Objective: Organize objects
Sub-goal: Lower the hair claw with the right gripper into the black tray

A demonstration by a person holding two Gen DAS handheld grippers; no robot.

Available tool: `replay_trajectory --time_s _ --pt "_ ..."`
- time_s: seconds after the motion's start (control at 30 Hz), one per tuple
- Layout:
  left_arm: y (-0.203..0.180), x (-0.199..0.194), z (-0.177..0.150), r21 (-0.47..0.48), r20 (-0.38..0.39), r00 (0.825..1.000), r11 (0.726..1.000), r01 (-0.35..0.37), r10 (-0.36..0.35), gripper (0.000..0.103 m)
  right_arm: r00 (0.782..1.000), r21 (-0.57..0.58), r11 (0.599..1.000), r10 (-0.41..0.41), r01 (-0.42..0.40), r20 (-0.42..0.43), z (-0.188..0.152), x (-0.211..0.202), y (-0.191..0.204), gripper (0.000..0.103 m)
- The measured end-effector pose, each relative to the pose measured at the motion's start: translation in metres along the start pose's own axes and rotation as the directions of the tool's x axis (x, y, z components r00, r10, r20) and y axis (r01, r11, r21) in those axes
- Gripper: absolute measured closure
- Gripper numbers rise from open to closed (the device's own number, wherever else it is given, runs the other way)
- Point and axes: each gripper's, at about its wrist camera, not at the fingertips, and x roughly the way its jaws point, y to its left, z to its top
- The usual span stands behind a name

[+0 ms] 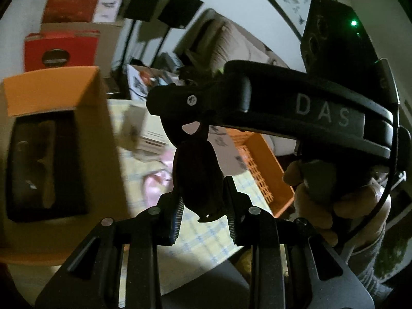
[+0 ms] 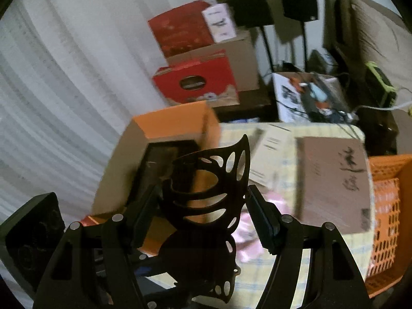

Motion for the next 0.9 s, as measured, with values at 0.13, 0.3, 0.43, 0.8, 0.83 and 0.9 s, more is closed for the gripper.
replay_trajectory --time_s 0.13,0.3,0.43,0.8,0.83,0.9 --pt "0.03 -0.02 0.009 -0.036 0.014 0.999 0.998 -0.044 0.045 0.077 0.998 -0.012 0.998 0.056 -0.057 -0.031 0.012 0.027 0.027 0.033" --pt "0.072 -0.035 0.018 -0.098 0.014 0.996 0.991 -0.091 0.093 0.077 0.993 -0.019 0.995 0.094 -0.096 -0.077 0.023 0.063 0.057 0.033" --pt "0.099 -0.043 0.02 -0.126 0.004 0.988 0.981 -0.151 0.152 0.077 0.983 -0.006 0.991 0.134 -0.135 -0.123 0.027 0.095 0.075 0.033" --pt "0.157 -0.04 0.02 -0.174 -0.105 0.963 0.949 -0.265 0.249 0.077 0.956 0.089 0.979 0.2 -0.184 -0.214 0.026 0.169 0.087 0.033" --pt "0.161 -0.038 0.021 -0.176 -0.117 0.96 0.946 -0.274 0.256 0.077 0.954 0.097 0.978 0.203 -0.186 -0.221 0.026 0.175 0.088 0.033" --pt "0.168 -0.035 0.021 -0.179 -0.14 0.953 0.94 -0.29 0.268 0.077 0.951 0.107 0.977 0.205 -0.185 -0.23 0.028 0.185 0.088 0.033"
